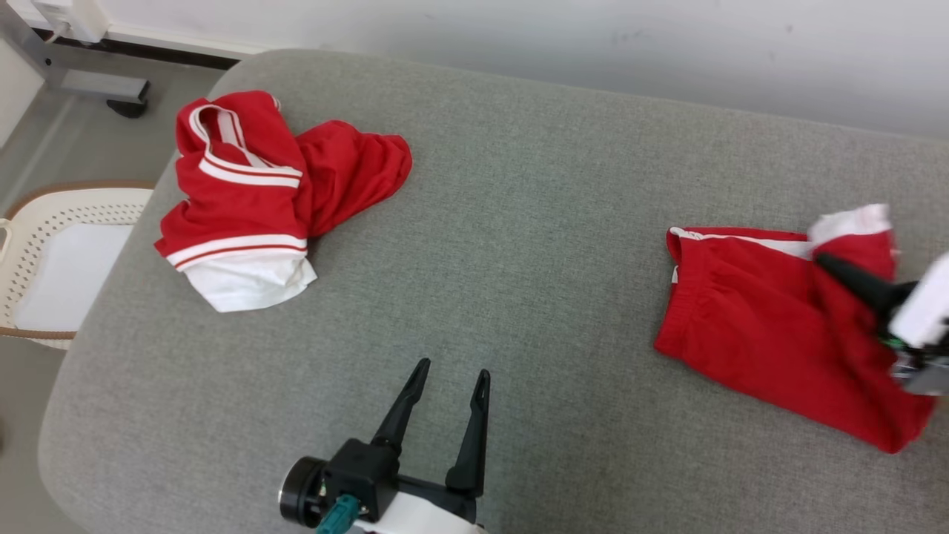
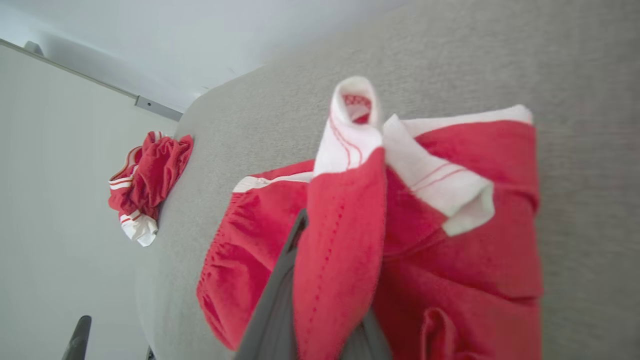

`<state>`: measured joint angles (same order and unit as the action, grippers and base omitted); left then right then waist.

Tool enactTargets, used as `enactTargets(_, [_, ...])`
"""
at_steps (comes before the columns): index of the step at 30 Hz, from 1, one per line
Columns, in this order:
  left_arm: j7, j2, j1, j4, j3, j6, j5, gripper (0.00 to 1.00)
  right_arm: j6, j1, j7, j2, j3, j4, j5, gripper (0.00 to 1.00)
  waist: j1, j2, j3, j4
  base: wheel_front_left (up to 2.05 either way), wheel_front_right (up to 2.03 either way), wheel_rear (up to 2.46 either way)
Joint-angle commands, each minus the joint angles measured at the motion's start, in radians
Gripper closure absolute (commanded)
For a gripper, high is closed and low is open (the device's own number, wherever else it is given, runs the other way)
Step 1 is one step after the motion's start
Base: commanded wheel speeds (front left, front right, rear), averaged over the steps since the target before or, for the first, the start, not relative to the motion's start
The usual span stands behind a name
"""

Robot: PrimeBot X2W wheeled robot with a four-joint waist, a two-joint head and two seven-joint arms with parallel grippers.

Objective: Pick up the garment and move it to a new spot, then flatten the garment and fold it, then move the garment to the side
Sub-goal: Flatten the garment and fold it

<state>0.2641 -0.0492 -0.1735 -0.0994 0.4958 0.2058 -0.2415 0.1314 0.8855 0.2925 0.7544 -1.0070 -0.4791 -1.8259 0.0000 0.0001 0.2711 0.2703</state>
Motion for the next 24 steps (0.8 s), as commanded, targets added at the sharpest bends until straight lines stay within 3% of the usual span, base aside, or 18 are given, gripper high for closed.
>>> enactTargets(1, [0.0,-0.003,0.013,-0.002,0.001,0.005,-0.005,0.0,-0.002,0.03,-0.019,-0.041,-0.022,-0.02,-0.028,1.0,0.0,-0.0001,-0.003,0.002,0.0,0.0,0.0])
enactTargets(6, [0.0,-0.003,0.001,-0.006,0.021,0.012,-0.023,0.0,-0.002,0.127,-0.083,-0.215,-0.132,-0.136,-0.096,1.0,0.0,-0.0001,-0.008,0.014,0.0,0.0,0.0])
enactTargets(12, [0.0,-0.003,-0.006,-0.012,0.042,0.024,-0.053,0.0,-0.001,0.213,-0.138,-0.337,-0.236,-0.26,-0.155,1.0,0.0,-0.0001,-0.016,0.032,0.0,0.0,0.0])
enactTargets(13, [0.0,-0.003,-0.005,-0.014,0.041,0.026,-0.057,0.0,-0.001,0.221,-0.149,-0.347,-0.246,-0.278,-0.15,0.93,0.0,-0.0001,-0.017,0.033,0.0,0.0,0.0])
enactTargets(14, [0.0,-0.003,-0.003,-0.015,0.041,0.029,-0.06,0.0,-0.001,0.226,-0.154,-0.358,-0.254,-0.295,-0.14,0.64,0.0,-0.0001,-0.019,0.032,0.0,0.0,0.0])
enactTargets(15, [0.0,-0.003,-0.003,-0.015,0.041,0.029,-0.06,0.0,-0.001,0.226,-0.154,-0.358,-0.254,-0.295,-0.14,0.64,0.0,-0.0001,-0.019,0.032,0.0,0.0,0.0])
enactTargets(16, [0.0,-0.003,0.0,-0.017,0.039,0.031,-0.06,0.0,-0.001,0.225,-0.156,-0.37,-0.261,-0.312,-0.136,0.44,0.0,-0.0001,-0.021,0.031,0.0,0.0,0.0])
enactTargets(17, [0.0,-0.003,0.002,-0.018,0.036,0.03,-0.059,0.0,-0.001,0.22,-0.16,-0.379,-0.264,-0.328,-0.132,0.13,0.0,-0.0001,-0.023,0.028,0.0,0.0,0.0])
enactTargets(19, [0.0,-0.003,0.008,-0.021,0.028,0.032,-0.061,0.0,-0.001,0.206,-0.156,-0.394,-0.269,-0.35,-0.116,0.13,0.0,-0.0001,-0.028,0.02,0.0,0.0,0.0])
enactTargets(20, [0.0,-0.003,0.011,-0.022,0.021,0.031,-0.062,0.0,-0.001,0.196,-0.154,-0.401,-0.271,-0.357,-0.103,0.0,0.0,-0.0001,-0.03,0.014,0.0,0.0,0.0])
enactTargets(24, [0.0,-0.003,0.014,-0.032,0.003,0.026,-0.06,0.0,-0.002,0.157,-0.147,-0.418,-0.273,-0.353,-0.057,0.0,0.0,-0.0001,-0.045,-0.011,0.0,0.0,0.0])
